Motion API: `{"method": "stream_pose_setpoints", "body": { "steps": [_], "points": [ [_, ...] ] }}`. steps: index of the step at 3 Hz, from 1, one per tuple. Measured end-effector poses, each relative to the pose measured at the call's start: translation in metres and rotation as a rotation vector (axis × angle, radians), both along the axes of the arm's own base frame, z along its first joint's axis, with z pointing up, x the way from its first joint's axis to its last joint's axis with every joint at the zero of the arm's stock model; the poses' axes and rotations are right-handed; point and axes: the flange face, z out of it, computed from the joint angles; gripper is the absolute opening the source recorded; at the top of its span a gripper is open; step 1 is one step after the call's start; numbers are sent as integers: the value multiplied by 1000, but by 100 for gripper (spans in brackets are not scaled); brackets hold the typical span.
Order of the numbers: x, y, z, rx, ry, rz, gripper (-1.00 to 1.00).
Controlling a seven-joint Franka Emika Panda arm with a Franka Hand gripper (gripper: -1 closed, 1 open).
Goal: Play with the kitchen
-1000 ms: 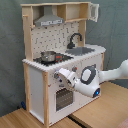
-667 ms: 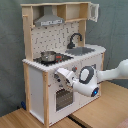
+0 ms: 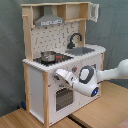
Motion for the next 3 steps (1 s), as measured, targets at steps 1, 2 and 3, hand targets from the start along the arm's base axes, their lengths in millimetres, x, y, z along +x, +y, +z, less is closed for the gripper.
{"method": "stream_pose_setpoints", "body": {
  "steps": [1,2,3],
  "points": [
    [0,0,0,-100,-10,-5,-100],
    [0,-1,0,-211,-24,-11,-100],
    [0,-1,-1,-330,-39,-18,-100]
  ]
}}
